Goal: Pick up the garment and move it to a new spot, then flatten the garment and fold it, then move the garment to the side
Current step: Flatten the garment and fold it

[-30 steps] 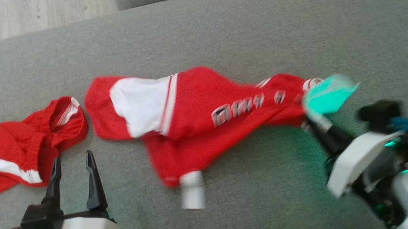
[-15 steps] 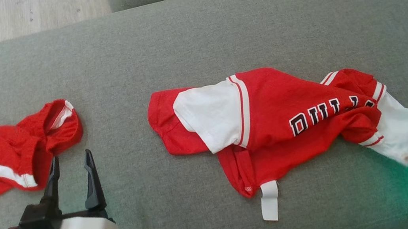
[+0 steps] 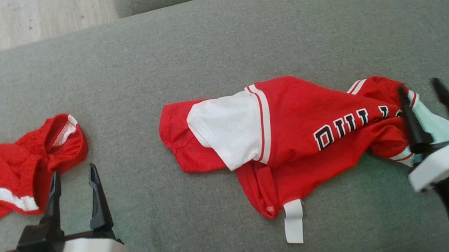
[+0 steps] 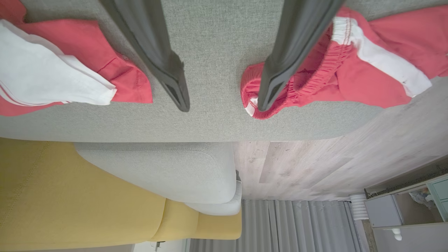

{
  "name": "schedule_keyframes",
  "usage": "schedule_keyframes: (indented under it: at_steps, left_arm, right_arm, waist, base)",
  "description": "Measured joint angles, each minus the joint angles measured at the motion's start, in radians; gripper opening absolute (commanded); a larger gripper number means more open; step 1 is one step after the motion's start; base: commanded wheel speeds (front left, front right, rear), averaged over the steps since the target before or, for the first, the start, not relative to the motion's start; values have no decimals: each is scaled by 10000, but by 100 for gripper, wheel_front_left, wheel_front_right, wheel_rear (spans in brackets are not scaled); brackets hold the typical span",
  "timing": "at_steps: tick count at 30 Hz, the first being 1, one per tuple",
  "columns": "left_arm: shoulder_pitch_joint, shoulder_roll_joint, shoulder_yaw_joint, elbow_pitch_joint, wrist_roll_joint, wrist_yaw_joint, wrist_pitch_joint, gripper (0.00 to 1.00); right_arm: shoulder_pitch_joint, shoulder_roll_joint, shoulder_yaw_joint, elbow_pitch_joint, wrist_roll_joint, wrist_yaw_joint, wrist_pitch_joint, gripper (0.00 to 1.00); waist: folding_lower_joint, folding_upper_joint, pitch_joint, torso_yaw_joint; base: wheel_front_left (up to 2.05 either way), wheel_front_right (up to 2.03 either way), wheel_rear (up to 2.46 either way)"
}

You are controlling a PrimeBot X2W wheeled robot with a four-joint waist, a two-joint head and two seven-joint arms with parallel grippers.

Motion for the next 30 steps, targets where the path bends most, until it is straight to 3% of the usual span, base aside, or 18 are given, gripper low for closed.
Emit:
schedule_keyframes:
  at_steps: [7, 25, 30]
  left_arm:
    - [18, 13, -2, -46, 0, 63, 0, 100]
    - [194, 98, -25, -136, -13, 178, 2, 100]
    - [-153, -44, -803, -464, 215, 90, 562, 100]
  right_arm:
    - [-34, -299, 1365, -679, 31, 0, 267, 100]
    - [191, -280, 1375, -874, 219, 2, 458, 100]
    - [202, -276, 1304, -897, 234, 0, 493, 100]
  waist:
    - [0, 0, -129, 78]
    - [0, 0, -117, 22]
    - [0, 0, -39, 45]
  base:
    - [0, 0, 0]
    - [0, 0, 0]
    - [0, 0, 0]
